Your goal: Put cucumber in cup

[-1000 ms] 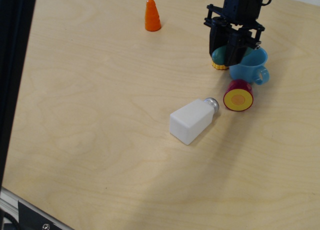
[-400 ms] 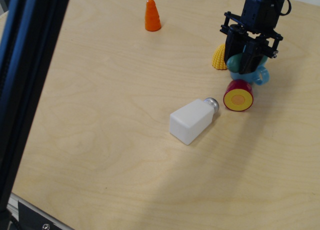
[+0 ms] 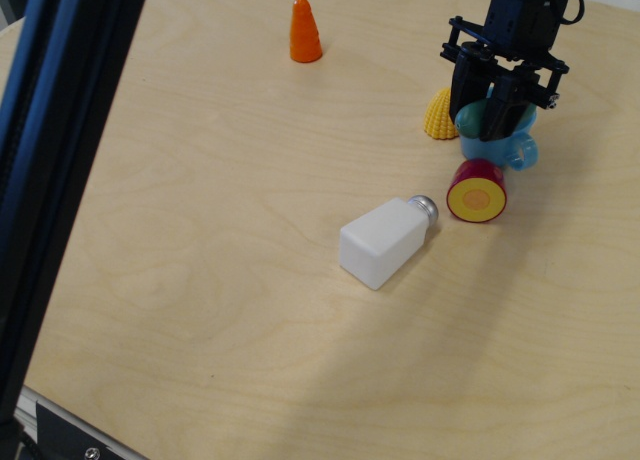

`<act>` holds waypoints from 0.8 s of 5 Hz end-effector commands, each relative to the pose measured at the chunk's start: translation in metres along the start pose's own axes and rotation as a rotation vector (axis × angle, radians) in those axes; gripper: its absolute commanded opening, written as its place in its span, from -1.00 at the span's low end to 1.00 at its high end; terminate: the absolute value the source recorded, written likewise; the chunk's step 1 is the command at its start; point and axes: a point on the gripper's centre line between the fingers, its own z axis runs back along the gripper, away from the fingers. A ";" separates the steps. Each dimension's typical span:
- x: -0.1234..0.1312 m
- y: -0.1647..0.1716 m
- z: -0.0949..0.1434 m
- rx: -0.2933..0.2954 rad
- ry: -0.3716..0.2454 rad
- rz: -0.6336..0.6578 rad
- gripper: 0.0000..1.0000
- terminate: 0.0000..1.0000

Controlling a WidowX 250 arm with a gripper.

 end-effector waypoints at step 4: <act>-0.002 0.017 0.050 0.007 -0.154 0.070 1.00 -1.00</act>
